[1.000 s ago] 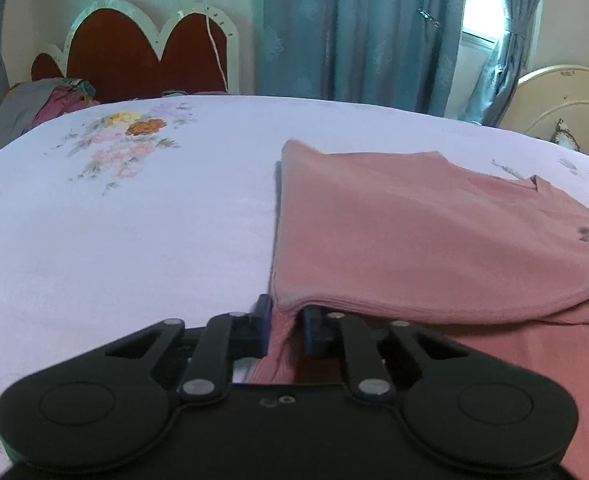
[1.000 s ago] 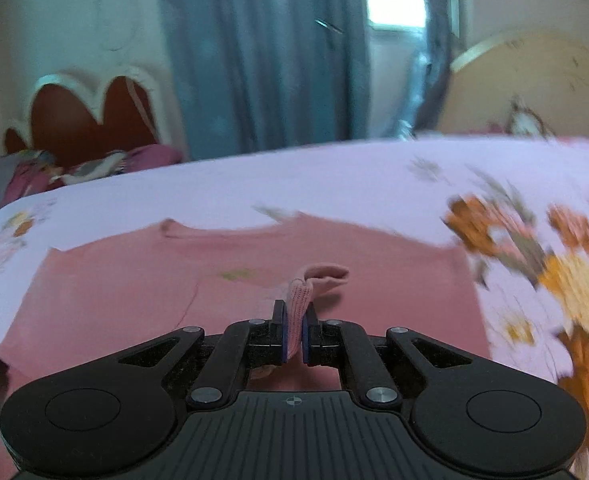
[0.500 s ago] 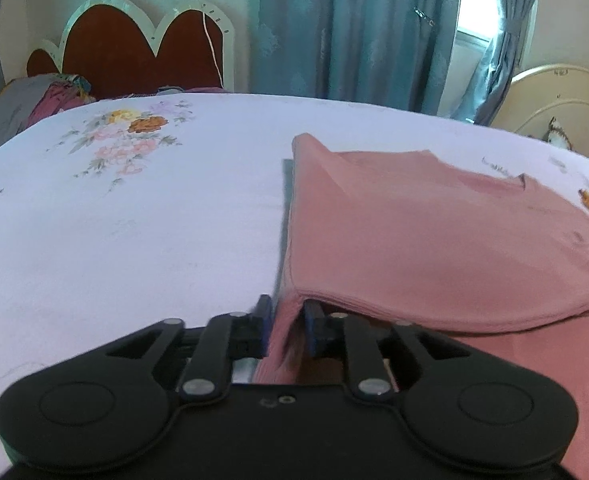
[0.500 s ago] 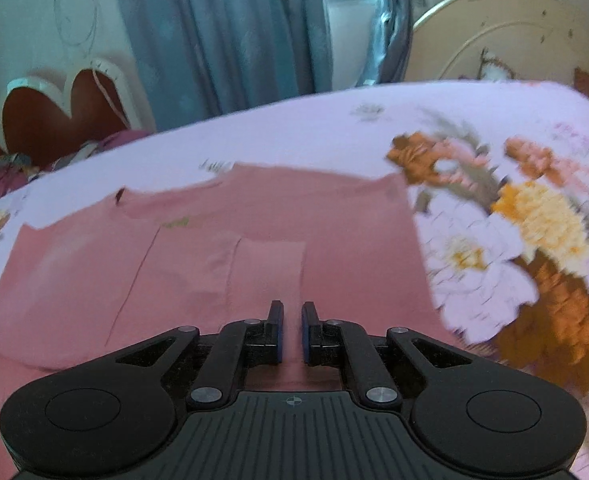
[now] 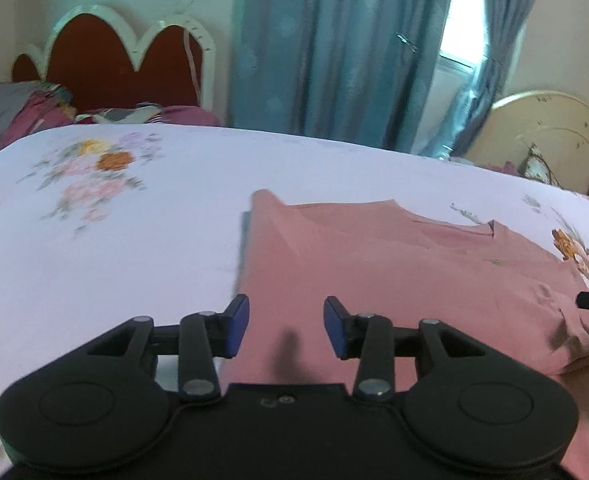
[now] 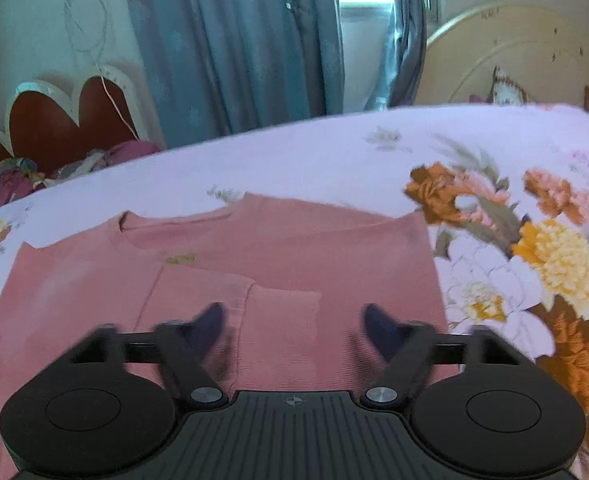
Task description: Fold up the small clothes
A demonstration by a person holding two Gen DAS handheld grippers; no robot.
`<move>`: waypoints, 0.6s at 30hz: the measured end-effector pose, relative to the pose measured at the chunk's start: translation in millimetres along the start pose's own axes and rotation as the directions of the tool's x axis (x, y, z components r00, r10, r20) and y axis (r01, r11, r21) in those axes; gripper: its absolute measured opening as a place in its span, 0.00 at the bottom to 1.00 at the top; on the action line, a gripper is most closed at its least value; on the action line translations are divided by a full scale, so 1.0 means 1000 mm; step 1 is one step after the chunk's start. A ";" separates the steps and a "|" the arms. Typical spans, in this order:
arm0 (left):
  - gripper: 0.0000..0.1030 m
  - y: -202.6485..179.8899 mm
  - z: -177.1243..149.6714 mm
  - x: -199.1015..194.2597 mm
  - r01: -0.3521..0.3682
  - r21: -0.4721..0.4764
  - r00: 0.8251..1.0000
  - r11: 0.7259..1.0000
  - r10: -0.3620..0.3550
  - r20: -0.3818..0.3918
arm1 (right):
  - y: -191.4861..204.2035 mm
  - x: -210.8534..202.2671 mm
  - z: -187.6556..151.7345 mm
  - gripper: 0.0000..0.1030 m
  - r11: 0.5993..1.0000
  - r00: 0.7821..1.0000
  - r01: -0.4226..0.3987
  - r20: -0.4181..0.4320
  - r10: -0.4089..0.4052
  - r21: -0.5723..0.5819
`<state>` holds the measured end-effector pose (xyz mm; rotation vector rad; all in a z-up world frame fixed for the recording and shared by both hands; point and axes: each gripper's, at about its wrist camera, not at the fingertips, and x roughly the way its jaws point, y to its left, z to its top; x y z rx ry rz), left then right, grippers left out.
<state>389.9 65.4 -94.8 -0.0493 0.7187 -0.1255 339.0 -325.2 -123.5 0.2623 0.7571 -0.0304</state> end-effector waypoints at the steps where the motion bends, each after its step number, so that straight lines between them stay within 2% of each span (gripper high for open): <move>1: 0.39 -0.003 0.003 0.007 0.001 0.011 1.000 1.000 -0.001 -0.003 | -0.001 0.006 0.001 0.66 1.000 1.000 0.002 -0.011 -0.002 0.012; 5: 0.39 -0.013 0.010 0.034 0.011 0.026 1.000 1.000 -0.010 -0.026 | -0.004 0.029 0.003 0.66 1.000 0.998 -0.009 -0.063 0.010 0.025; 8: 0.39 -0.018 0.014 0.054 0.000 0.041 0.999 0.999 0.002 -0.042 | 0.000 0.035 0.001 0.21 0.999 0.996 -0.028 -0.082 0.029 0.021; 10: 0.39 -0.018 0.014 0.066 -0.011 0.043 0.999 0.999 0.014 -0.053 | 0.007 0.033 0.000 0.16 1.000 0.997 -0.027 -0.074 0.025 -0.016; 11: 0.39 -0.018 0.013 0.071 -0.017 0.040 0.998 0.999 0.020 -0.060 | 0.008 0.032 0.001 0.07 0.999 0.997 -0.036 -0.071 0.034 -0.020; 15: 0.39 -0.012 0.011 0.082 -0.035 0.017 0.997 0.999 0.036 -0.071 | 0.015 0.005 0.008 0.08 0.996 0.996 0.014 0.087 -0.007 -0.086; 16: 0.41 -0.011 0.010 0.084 -0.042 0.018 0.997 0.999 0.043 -0.070 | 0.016 0.006 0.007 0.07 0.994 0.995 0.033 0.093 -0.024 -0.103; 18: 0.41 -0.008 0.008 0.086 -0.044 0.012 0.997 0.999 0.045 -0.066 | 0.013 0.020 0.003 0.08 0.990 0.998 0.064 0.032 -0.061 -0.128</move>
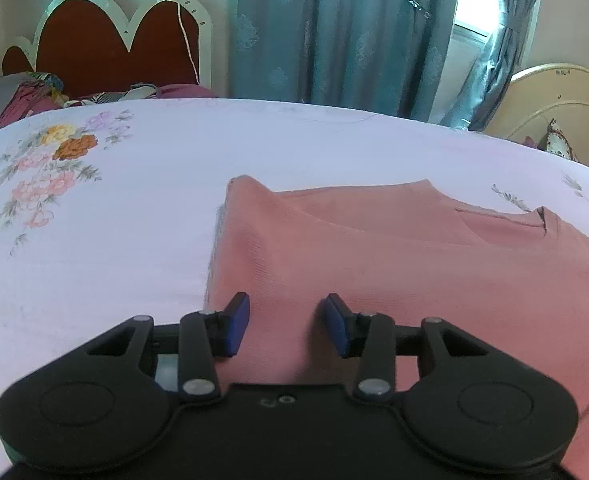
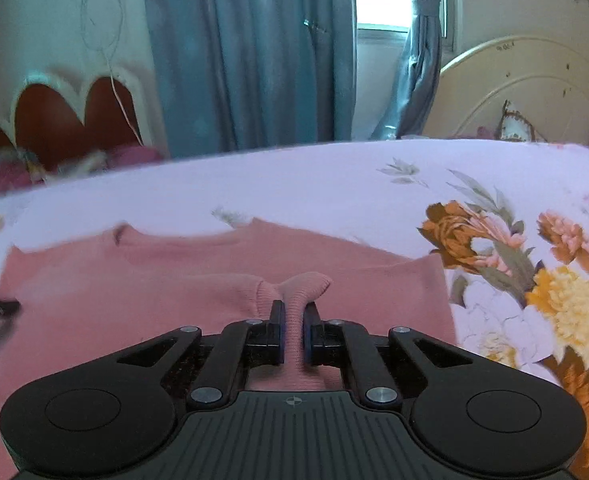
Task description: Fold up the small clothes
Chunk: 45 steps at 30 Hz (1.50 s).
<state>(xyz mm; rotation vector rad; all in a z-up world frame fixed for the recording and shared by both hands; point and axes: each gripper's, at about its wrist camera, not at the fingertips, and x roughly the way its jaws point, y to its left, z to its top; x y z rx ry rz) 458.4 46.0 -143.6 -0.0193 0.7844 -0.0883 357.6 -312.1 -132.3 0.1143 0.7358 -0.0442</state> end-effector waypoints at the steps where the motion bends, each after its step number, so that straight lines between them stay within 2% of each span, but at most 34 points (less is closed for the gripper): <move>1: 0.41 0.000 0.001 0.000 -0.001 -0.001 1.000 1.000 0.001 0.001 | -0.004 0.009 -0.004 0.08 1.000 0.999 -0.002 -0.050 0.003 0.012; 2: 0.39 -0.001 0.003 -0.001 -0.001 -0.004 1.000 1.000 0.001 -0.004 | -0.007 0.012 -0.006 0.08 1.000 0.997 -0.011 -0.072 0.013 0.029; 4: 0.39 -0.001 0.006 -0.005 0.000 -0.015 1.000 1.000 0.000 0.001 | -0.015 0.006 -0.005 0.13 0.998 0.999 -0.003 -0.050 0.006 0.063; 5: 0.40 -0.002 0.009 -0.006 -0.003 -0.015 1.000 1.000 0.004 0.010 | -0.017 0.001 -0.003 0.25 0.997 1.000 0.010 -0.028 -0.008 0.076; 6: 0.41 -0.002 0.011 -0.007 -0.007 -0.014 1.000 1.000 0.008 0.018 | -0.020 -0.004 -0.001 0.32 0.996 1.000 0.020 0.000 -0.020 0.083; 8: 0.42 -0.004 0.016 -0.004 -0.012 -0.010 1.000 1.000 0.012 0.022 | -0.019 -0.014 0.005 0.32 0.997 0.999 0.017 0.041 -0.021 0.081; 10: 0.43 -0.006 0.022 0.005 -0.019 0.002 1.000 1.000 0.019 0.013 | -0.011 -0.018 0.011 0.32 0.997 0.998 -0.030 0.056 0.026 0.067; 15: 0.43 -0.007 0.028 0.022 -0.045 0.001 0.999 0.999 0.045 -0.008 | 0.014 -0.010 0.012 0.32 0.996 0.996 -0.083 0.017 0.083 0.010; 21: 0.45 -0.009 0.025 0.025 -0.065 0.022 0.998 0.998 0.065 0.007 | 0.021 0.002 0.003 0.32 0.998 0.998 -0.067 -0.019 0.067 -0.009; 25: 0.45 -0.011 0.027 0.028 -0.071 0.024 0.997 0.997 0.071 0.005 | 0.013 0.016 -0.006 0.32 0.998 0.998 -0.005 -0.068 0.002 -0.056; 27: 0.45 -0.010 0.029 0.029 -0.073 0.025 0.997 0.997 0.073 0.003 | 0.004 0.019 -0.008 0.32 0.999 0.997 0.024 -0.072 -0.027 -0.040; 31: 0.45 -0.012 0.029 0.028 -0.080 0.037 0.997 0.996 0.080 -0.001 | -0.004 0.002 -0.004 0.32 1.000 0.999 0.008 -0.051 -0.007 0.022; 35: 0.45 -0.016 0.029 0.022 -0.092 0.040 0.996 0.995 0.092 -0.003 | 0.007 -0.017 -0.003 0.32 1.000 0.999 -0.029 -0.019 0.029 -0.001; 40: 0.49 -0.019 0.026 0.005 -0.083 0.035 0.997 0.996 0.083 0.002 | 0.019 -0.024 -0.005 0.32 0.998 0.998 -0.063 -0.027 0.063 -0.014; 45: 0.53 -0.024 0.010 -0.029 -0.031 0.040 0.999 0.999 0.031 0.015 | 0.032 -0.032 -0.016 0.32 0.995 0.995 -0.089 -0.041 0.087 -0.052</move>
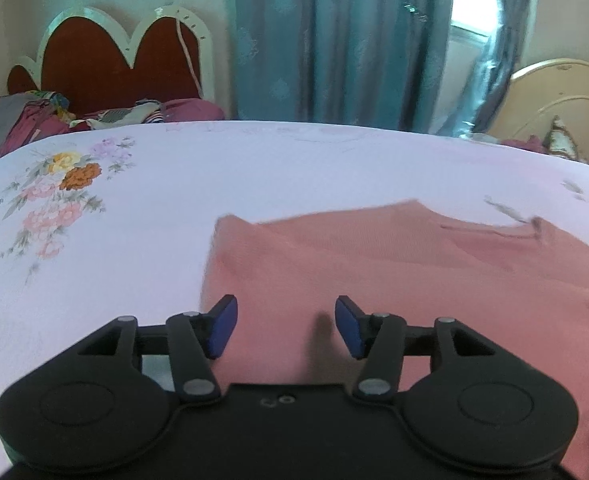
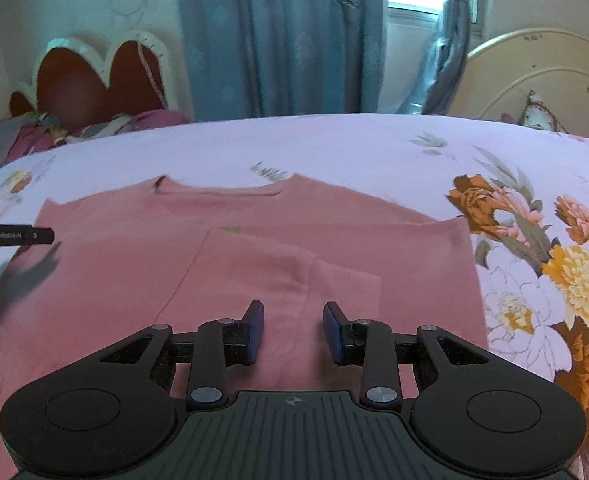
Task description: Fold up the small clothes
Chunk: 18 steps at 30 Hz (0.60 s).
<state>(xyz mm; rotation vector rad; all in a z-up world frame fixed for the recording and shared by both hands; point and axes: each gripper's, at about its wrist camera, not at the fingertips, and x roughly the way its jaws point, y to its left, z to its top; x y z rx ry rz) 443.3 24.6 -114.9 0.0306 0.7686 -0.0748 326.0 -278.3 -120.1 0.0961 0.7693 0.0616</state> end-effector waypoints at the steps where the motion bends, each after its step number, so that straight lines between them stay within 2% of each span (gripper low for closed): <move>1: 0.54 -0.003 -0.007 -0.009 0.016 0.013 1.000 1.000 -0.016 -0.003 | 0.002 0.001 -0.003 0.32 1.000 1.000 -0.004 -0.008 0.004 -0.005; 4: 0.57 -0.011 -0.030 -0.026 0.049 0.044 0.999 0.998 -0.048 -0.021 | 0.002 0.006 -0.016 0.32 1.000 0.999 0.010 -0.042 -0.010 -0.023; 6: 0.57 -0.011 -0.046 -0.033 0.046 0.048 0.998 0.998 -0.044 -0.039 | -0.004 0.007 -0.025 0.32 0.999 0.998 0.027 -0.052 -0.029 -0.029; 9: 0.59 -0.003 -0.066 -0.038 0.035 0.046 0.998 0.998 -0.032 -0.051 | -0.017 0.001 -0.029 0.32 1.000 0.999 0.005 -0.048 -0.005 0.014; 14: 0.59 -0.001 -0.068 -0.044 0.010 0.060 0.999 0.998 -0.007 -0.050 | -0.011 -0.003 -0.035 0.32 1.000 0.998 0.021 -0.051 -0.022 -0.015; 16: 0.58 -0.003 -0.068 -0.043 -0.001 0.064 0.998 0.998 0.005 -0.056 | -0.013 -0.009 -0.034 0.32 1.000 0.999 0.011 -0.036 -0.010 0.010; 18: 0.58 -0.007 -0.067 -0.046 -0.012 0.063 0.998 0.998 0.016 -0.062 | -0.016 -0.006 -0.037 0.32 1.000 0.998 0.005 -0.056 -0.005 0.001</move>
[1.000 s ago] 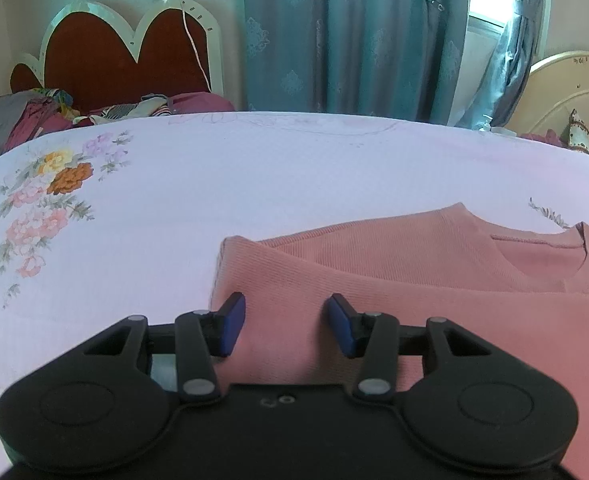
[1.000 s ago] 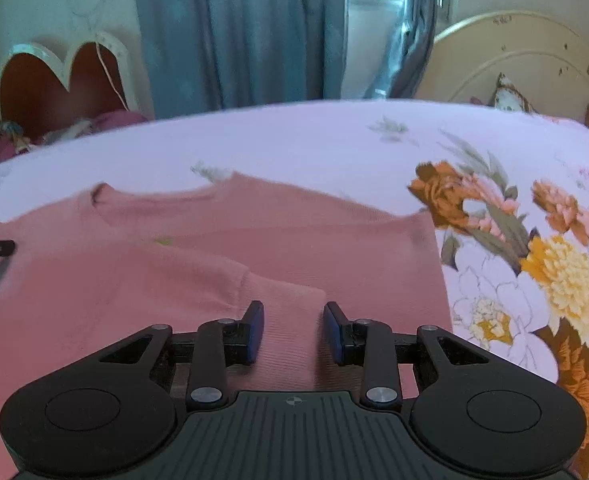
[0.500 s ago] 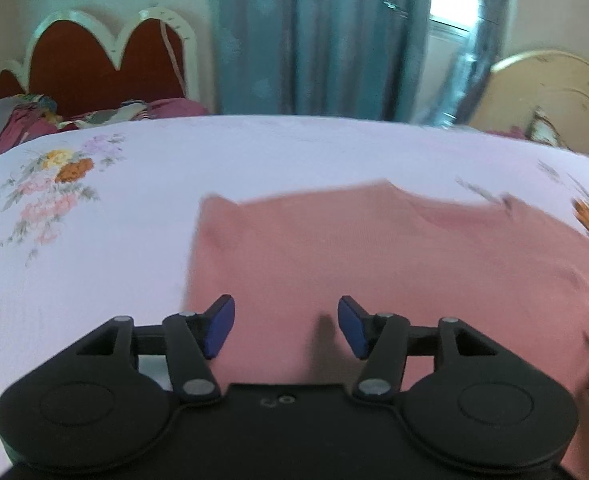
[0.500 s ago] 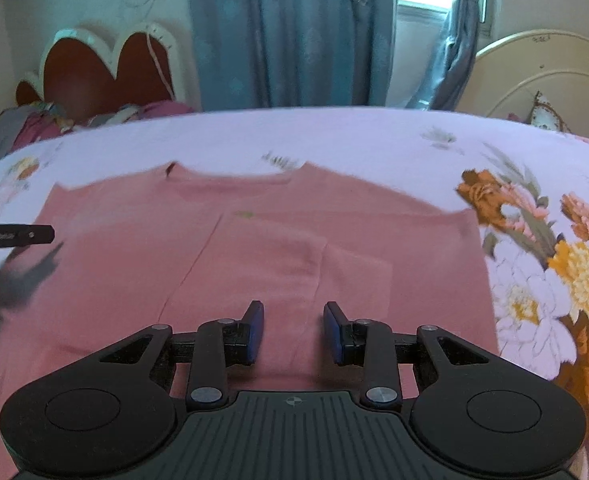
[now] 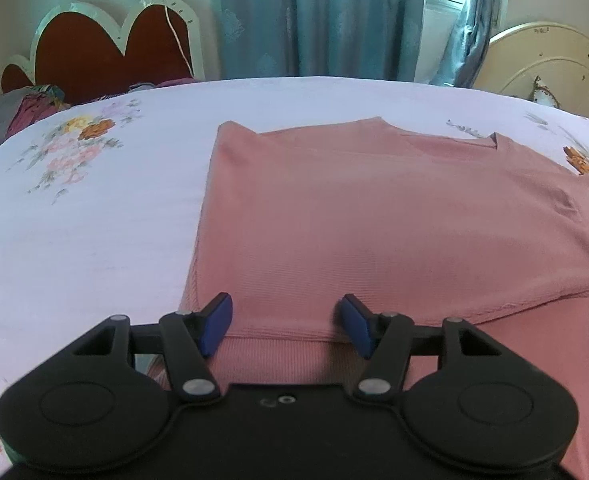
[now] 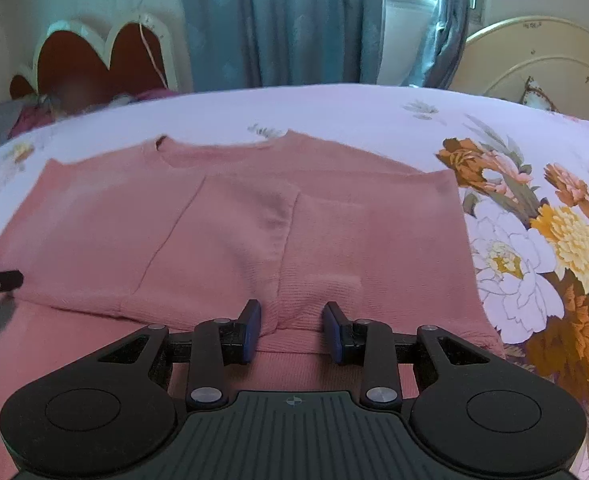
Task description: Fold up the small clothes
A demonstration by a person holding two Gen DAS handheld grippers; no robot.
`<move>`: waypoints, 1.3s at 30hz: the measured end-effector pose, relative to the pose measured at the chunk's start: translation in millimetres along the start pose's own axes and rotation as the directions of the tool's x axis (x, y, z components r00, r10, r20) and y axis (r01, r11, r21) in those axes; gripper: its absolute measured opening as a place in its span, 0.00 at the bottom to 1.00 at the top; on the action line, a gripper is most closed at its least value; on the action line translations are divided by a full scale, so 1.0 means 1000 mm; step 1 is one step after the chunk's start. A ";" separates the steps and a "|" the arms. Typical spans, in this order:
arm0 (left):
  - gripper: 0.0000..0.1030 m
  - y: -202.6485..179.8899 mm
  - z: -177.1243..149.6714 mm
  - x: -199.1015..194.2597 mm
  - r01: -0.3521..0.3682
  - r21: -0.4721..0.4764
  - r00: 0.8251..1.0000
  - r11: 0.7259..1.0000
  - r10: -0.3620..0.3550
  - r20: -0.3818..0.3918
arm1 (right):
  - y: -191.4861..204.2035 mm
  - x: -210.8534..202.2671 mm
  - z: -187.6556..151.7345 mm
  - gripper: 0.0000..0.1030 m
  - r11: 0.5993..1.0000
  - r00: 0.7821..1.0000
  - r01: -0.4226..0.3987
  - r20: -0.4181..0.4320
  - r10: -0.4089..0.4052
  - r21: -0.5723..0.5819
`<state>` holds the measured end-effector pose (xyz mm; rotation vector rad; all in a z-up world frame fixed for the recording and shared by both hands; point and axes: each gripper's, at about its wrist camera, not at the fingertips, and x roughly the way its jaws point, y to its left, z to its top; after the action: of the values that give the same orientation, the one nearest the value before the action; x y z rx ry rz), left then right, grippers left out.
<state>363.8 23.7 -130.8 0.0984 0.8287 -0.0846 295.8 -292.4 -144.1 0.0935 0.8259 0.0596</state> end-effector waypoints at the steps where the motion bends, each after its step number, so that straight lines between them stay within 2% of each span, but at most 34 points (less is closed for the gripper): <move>1: 0.58 -0.002 0.000 -0.002 -0.009 0.002 1.000 1.000 0.009 0.000 | -0.001 0.001 -0.001 0.32 1.000 1.000 -0.009 -0.009 0.009 -0.012; 3: 0.58 -0.004 -0.001 -0.008 -0.019 -0.007 1.000 1.000 0.019 0.001 | -0.004 -0.008 0.001 0.32 1.000 1.000 -0.030 0.000 0.030 -0.008; 6: 0.58 -0.011 -0.003 -0.024 0.002 -0.030 1.000 1.000 -0.002 0.013 | -0.012 -0.024 -0.002 0.32 0.999 0.999 -0.050 0.022 0.049 0.004; 11: 0.59 -0.039 -0.018 -0.044 0.031 -0.017 1.000 0.999 -0.031 0.001 | -0.016 -0.032 -0.018 0.32 0.995 0.994 -0.103 -0.033 0.102 -0.013; 17: 0.60 -0.069 -0.042 -0.053 0.051 0.023 0.998 0.998 -0.051 -0.036 | 0.003 -0.040 -0.039 0.32 0.982 0.984 -0.173 -0.062 0.168 -0.082; 22: 0.65 -0.065 -0.057 -0.054 0.018 0.028 0.999 0.999 -0.016 -0.049 | 0.001 -0.041 -0.051 0.32 0.982 0.990 -0.137 -0.058 0.130 -0.133; 30: 0.66 -0.050 -0.066 -0.069 0.001 0.029 0.997 1.000 0.001 -0.071 | -0.010 -0.071 -0.069 0.32 0.994 0.996 -0.082 -0.049 0.079 -0.069; 39: 0.69 -0.039 -0.086 -0.097 0.065 0.054 0.996 0.996 -0.061 -0.059 | 0.049 -0.108 -0.092 0.32 0.991 0.993 -0.116 -0.043 0.113 -0.060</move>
<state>231.1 -1.3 -119.4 0.1282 0.8871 -0.1651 154.5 -247.5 -122.2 0.0811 0.8568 0.1957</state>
